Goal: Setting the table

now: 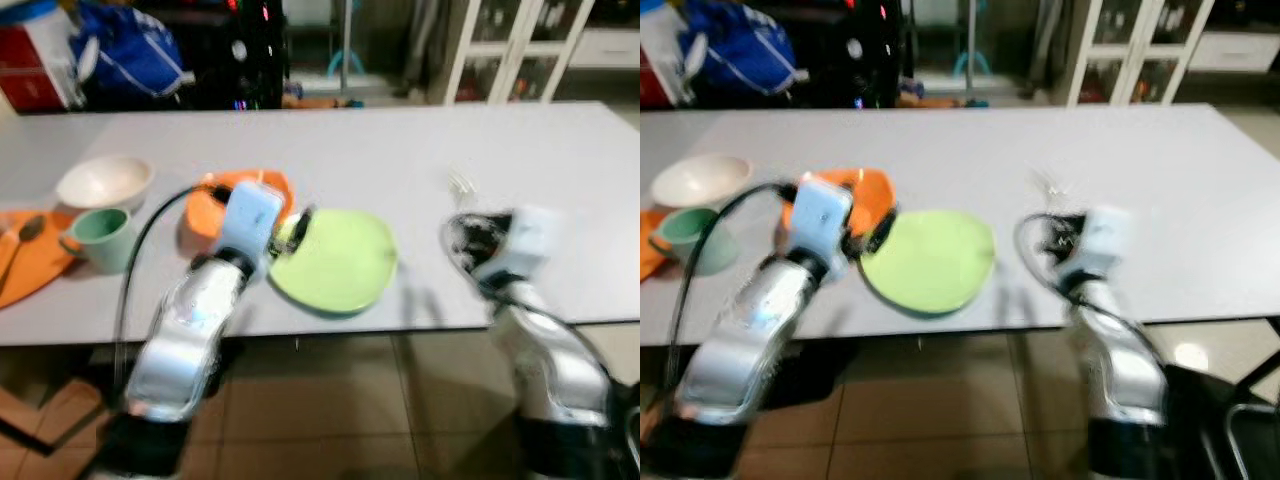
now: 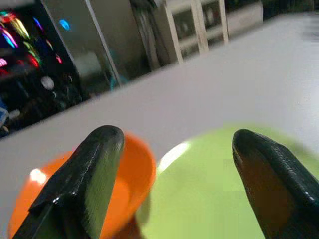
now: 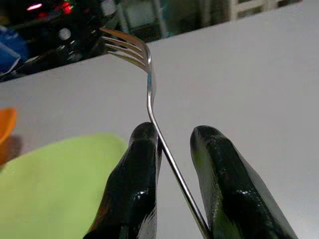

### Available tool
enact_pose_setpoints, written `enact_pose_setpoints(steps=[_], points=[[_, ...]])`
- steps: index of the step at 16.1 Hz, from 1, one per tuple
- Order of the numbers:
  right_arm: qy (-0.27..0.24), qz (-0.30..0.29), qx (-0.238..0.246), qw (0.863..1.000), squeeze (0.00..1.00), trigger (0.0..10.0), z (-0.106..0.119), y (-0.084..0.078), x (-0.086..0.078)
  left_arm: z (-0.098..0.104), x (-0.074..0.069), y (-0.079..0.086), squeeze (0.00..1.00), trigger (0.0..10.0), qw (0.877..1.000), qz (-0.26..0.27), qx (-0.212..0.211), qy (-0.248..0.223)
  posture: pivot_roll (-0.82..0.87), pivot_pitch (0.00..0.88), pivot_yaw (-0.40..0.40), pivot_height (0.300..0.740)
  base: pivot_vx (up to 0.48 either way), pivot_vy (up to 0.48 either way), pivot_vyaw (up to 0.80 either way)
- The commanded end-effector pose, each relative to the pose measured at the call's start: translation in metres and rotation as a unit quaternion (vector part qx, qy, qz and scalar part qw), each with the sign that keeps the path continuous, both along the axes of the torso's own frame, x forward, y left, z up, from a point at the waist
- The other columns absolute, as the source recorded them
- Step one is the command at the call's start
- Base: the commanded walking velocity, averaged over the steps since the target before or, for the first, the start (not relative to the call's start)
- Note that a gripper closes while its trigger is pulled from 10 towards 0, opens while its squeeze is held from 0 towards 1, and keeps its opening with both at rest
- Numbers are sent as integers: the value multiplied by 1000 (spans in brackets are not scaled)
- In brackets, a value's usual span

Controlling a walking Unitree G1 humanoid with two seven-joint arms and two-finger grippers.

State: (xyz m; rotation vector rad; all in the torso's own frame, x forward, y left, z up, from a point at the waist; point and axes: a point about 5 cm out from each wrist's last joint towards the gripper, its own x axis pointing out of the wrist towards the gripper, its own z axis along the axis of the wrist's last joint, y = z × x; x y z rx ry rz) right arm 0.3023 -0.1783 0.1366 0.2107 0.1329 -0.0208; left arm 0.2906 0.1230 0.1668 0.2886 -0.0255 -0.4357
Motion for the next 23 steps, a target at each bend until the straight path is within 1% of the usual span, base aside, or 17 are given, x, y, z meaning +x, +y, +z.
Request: enact_pose_setpoints(steps=[1,3,6,8,10,11,13,18,22,23], points=[[-12,-19,-4,1000,0,10000,1,-11,4,-3,-7,-9,0,10000,999,-40,0,17,-20,0,24,740,0,0,0],[-7,-27,-5,1000,0,10000,-5,-13,11,-7,-10,-2,0,10000,998,-47,14,28,-16,0,25,740,0,0,0],[13,-35,-8,999,0,10000,-24,-13,25,-13,-16,6,0,10000,997,-66,27,32,-1,0,29,740,0,0,0],[27,-48,-3,998,0,10000,-36,-16,33,-12,-22,8,0,10000,996,-84,21,35,21,0,40,740,0,0,0],[34,-55,4,998,0,10000,-38,-16,42,-12,-27,8,0,10000,993,-107,29,42,32,0,46,740,0,0,0],[34,-57,6,998,0,10000,-39,-13,48,-13,-30,10,0,10000,991,-117,38,47,39,0,53,740,0,0,0],[40,-59,15,997,0,10000,-40,-5,56,-11,-33,14,0,10000,991,-117,44,47,54,0,62,740,0,0,0],[53,-47,20,997,0,10000,-45,10,63,-7,-42,20,0,10000,989,-126,56,56,95,0,71,740,0,0,0],[63,-45,12,997,0,10000,-53,21,61,-4,-48,24,0,10000,988,-128,63,61,121,0,80,740,0,0,0],[63,-45,12,997,0,10000,-53,21,61,-4,-48,24,0,10000,988,-128,63,61,121,0,80,740,0,0,0]])
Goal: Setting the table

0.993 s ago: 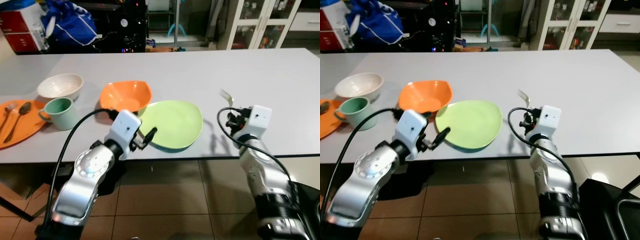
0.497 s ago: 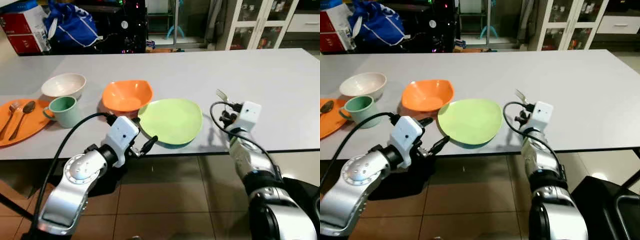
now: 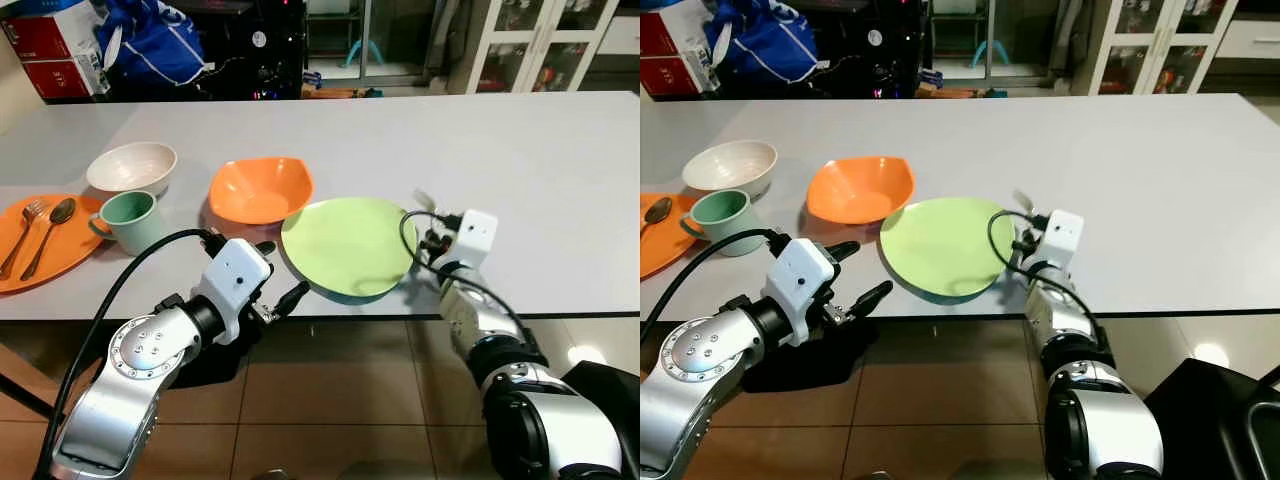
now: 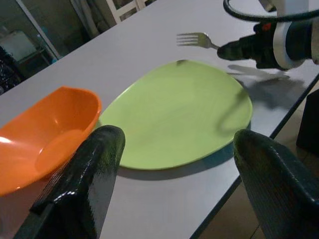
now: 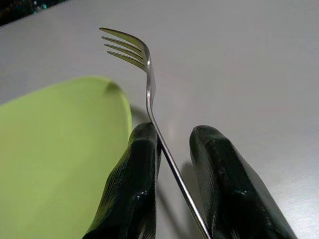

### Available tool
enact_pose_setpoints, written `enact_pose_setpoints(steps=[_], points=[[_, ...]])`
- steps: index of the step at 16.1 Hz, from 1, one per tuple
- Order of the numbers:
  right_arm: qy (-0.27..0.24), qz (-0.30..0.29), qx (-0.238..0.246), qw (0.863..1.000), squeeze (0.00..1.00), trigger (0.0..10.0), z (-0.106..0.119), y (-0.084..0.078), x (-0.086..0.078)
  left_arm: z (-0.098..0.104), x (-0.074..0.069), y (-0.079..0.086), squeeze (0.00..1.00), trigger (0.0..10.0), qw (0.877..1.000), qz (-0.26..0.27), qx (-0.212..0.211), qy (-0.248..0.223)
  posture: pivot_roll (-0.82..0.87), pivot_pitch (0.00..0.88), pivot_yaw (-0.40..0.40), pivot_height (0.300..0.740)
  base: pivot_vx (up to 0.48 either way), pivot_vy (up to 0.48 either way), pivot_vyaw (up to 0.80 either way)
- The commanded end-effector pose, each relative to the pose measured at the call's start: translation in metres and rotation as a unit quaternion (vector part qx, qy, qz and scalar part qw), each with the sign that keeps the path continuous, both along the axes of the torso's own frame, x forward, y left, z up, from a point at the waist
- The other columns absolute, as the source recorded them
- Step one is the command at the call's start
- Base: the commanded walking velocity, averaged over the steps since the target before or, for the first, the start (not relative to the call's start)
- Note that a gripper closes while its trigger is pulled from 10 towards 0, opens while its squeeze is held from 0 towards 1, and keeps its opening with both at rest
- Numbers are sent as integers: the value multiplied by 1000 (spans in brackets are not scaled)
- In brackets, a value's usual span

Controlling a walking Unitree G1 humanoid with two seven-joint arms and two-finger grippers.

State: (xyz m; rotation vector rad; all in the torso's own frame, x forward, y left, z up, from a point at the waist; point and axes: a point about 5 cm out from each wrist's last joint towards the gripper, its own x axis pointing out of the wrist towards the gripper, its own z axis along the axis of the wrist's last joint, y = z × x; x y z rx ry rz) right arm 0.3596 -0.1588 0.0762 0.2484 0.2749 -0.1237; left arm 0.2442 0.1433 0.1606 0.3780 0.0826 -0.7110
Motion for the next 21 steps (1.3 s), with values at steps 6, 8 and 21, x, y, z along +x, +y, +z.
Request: enact_pose_setpoints(steps=[6,8,21], points=[[-13,0,-5,1000,0,10000,7,2,4,2,-2,3,0,10000,1000,0,4,0,121,0,80,740,0,0,0],[-13,0,-5,1000,0,10000,7,2,4,2,-2,3,0,10000,1000,0,4,0,121,0,80,740,0,0,0],[18,-23,-38,999,1000,10000,-4,7,-1,1,-5,-1,0,10000,1000,-15,17,12,131,0,92,740,0,0,0]])
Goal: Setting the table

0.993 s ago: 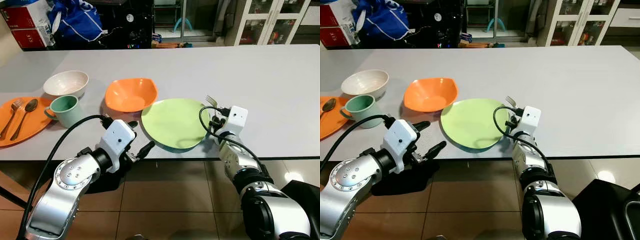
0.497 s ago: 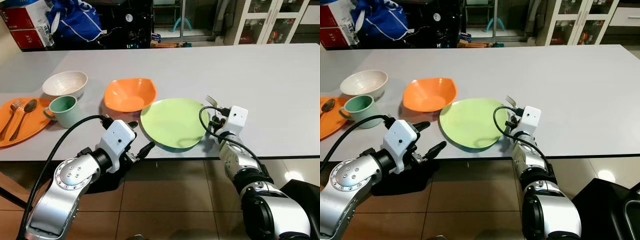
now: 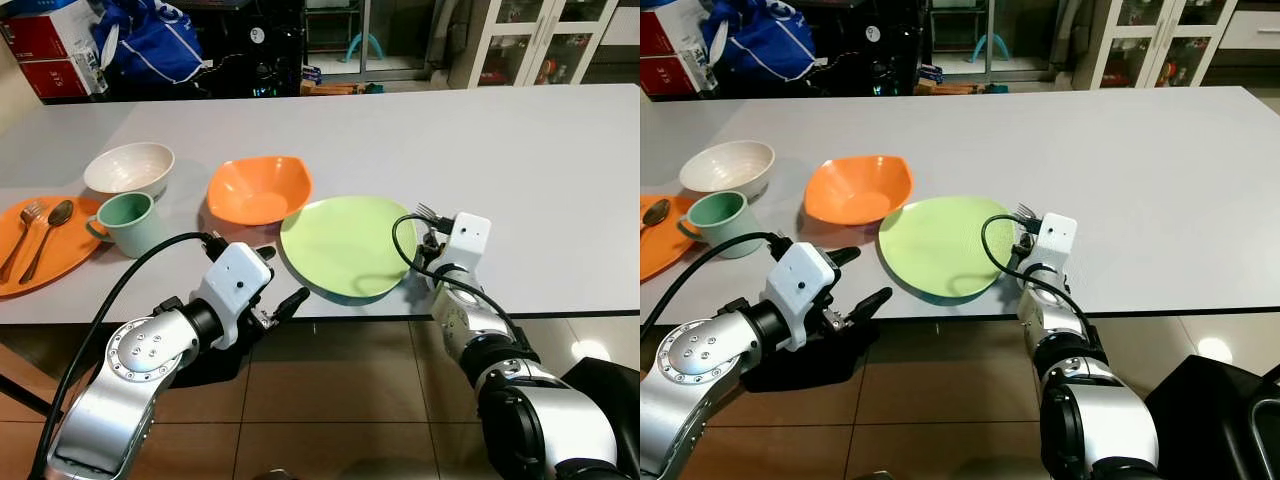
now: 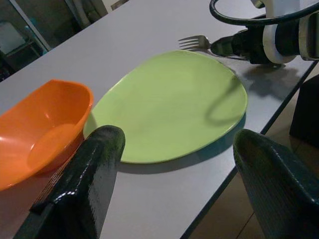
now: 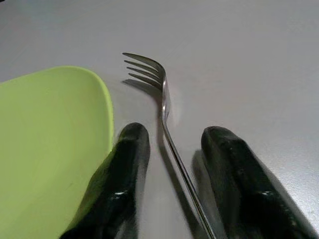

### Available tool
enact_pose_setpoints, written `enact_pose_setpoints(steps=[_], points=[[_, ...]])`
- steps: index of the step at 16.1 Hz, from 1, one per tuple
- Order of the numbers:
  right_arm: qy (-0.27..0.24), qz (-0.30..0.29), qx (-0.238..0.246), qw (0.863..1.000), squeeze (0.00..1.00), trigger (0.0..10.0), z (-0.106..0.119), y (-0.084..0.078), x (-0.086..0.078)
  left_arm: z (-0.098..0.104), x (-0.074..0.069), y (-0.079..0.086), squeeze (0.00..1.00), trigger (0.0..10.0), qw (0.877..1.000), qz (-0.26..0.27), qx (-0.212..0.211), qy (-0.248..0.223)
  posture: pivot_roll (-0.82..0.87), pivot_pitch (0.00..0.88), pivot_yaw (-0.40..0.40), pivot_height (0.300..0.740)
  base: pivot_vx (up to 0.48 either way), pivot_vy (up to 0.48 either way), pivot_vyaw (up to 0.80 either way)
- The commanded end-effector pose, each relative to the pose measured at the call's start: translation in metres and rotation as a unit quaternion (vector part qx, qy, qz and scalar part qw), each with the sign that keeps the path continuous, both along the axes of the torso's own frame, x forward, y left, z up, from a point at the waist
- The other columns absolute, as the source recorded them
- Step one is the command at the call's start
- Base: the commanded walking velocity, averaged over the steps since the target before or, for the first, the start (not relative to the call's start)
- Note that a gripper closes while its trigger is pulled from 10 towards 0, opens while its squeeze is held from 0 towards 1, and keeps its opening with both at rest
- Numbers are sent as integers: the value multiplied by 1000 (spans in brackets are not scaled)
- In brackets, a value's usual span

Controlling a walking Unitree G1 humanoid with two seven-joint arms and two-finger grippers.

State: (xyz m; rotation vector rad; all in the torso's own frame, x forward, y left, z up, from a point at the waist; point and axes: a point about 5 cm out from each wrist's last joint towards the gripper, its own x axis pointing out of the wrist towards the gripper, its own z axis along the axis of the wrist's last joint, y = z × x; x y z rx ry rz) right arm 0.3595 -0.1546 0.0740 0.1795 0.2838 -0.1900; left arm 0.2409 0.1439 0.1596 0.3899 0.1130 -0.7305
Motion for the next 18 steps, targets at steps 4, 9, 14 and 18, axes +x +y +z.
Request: enact_pose_setpoints(steps=[4,9,14,18], points=[[6,0,-5,1000,1000,10000,0,3,1,2,-1,-2,0,10000,1000,-7,8,-2,129,0,92,740,0,0,0],[-32,8,1,999,1000,10000,11,3,6,3,1,-3,0,10000,1000,-6,7,-6,122,0,89,740,0,0,0],[-73,7,-21,997,1000,10000,21,0,8,2,4,-6,0,10000,1000,-4,4,-11,104,0,80,740,0,0,0],[-118,-27,26,992,0,10000,31,-10,8,5,12,-9,0,10000,999,14,-12,-28,79,0,58,740,0,0,0]])
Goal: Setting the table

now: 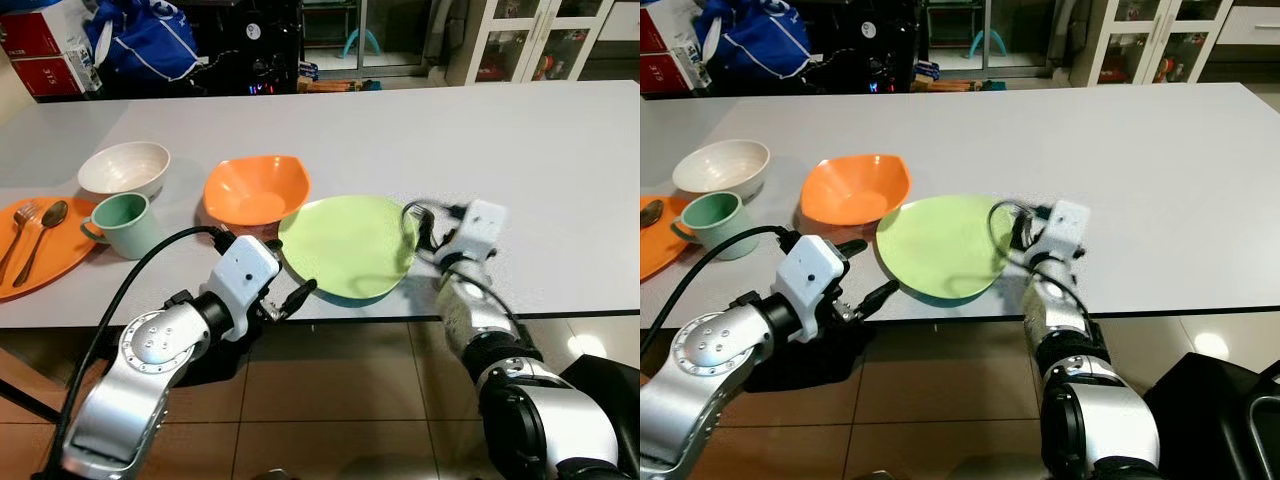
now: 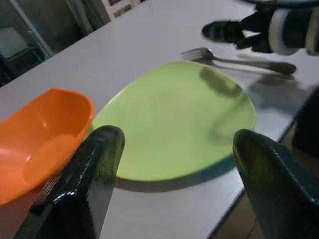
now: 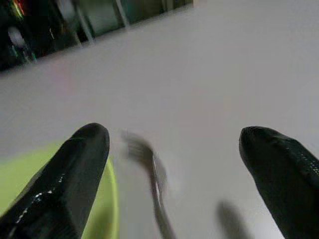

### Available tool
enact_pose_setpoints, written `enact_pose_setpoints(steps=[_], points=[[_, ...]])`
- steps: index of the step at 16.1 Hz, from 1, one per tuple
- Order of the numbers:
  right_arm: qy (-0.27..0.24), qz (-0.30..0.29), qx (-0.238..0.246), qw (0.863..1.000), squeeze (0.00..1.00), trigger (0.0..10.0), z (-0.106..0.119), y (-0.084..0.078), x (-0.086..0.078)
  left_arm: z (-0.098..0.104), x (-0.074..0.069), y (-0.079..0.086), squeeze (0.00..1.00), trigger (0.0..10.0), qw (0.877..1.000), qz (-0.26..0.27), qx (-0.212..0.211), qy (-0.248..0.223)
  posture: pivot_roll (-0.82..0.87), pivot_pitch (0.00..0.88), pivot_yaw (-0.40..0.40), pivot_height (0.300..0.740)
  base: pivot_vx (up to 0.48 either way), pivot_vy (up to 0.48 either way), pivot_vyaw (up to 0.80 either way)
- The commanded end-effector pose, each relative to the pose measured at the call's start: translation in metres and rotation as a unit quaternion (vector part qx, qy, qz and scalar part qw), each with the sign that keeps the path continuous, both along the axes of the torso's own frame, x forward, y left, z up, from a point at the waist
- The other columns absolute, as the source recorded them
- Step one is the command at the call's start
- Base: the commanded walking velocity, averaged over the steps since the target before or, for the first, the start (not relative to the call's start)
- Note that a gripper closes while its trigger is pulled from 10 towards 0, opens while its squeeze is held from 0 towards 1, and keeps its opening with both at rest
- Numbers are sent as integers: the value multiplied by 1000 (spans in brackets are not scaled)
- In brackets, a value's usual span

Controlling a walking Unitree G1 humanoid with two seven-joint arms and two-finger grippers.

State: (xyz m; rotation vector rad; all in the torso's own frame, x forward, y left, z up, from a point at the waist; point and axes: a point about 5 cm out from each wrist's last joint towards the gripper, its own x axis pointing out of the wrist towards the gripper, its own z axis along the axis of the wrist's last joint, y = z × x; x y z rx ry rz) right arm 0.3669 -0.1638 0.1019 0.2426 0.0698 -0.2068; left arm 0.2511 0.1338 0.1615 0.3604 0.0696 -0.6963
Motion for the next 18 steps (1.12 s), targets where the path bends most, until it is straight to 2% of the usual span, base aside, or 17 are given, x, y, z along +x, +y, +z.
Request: enact_pose_setpoints(steps=[1,2,3,4,5,7,9,11,14,15,18], points=[[-39,-2,15,999,0,10000,12,-2,2,7,6,1,0,10000,999,20,-3,-25,75,0,52,740,0,0,0],[-94,7,0,996,0,10000,36,-5,-1,14,14,4,0,10000,996,78,-25,-40,53,0,40,740,0,0,0],[-107,12,-9,994,0,10000,44,-5,-4,17,16,4,0,10000,994,91,-37,-49,48,0,39,740,0,0,0],[-131,48,-35,990,0,10000,65,0,-17,27,22,6,0,10000,987,128,-54,-79,16,0,38,740,0,0,0],[-134,60,-43,988,0,10000,69,2,-20,29,23,7,0,10000,985,138,-54,-84,16,0,38,740,0,0,0],[-113,113,-76,984,0,10000,71,12,-44,37,24,2,0,10000,980,155,-64,-105,-4,0,31,740,0,0,0],[-88,119,-77,986,0,10000,66,14,-71,40,27,-3,0,10000,978,162,-69,-111,-11,0,31,740,0,270,0],[-70,104,-61,990,0,10000,62,10,-80,35,29,-2,0,10000,977,171,-63,-110,-10,0,32,740,0,328,0],[-74,87,-50,992,0,10000,66,6,-85,30,32,3,0,10000,974,189,-58,-106,-25,0,41,740,0,425,0],[-75,78,-47,993,0,10000,68,3,-86,29,38,5,0,10000,972,200,-42,-113,-27,0,33,740,0,431,0],[-70,82,-48,993,0,10000,69,4,-84,28,42,9,0,10000,967,222,-33,-120,-8,0,21,740,0,445,0]])
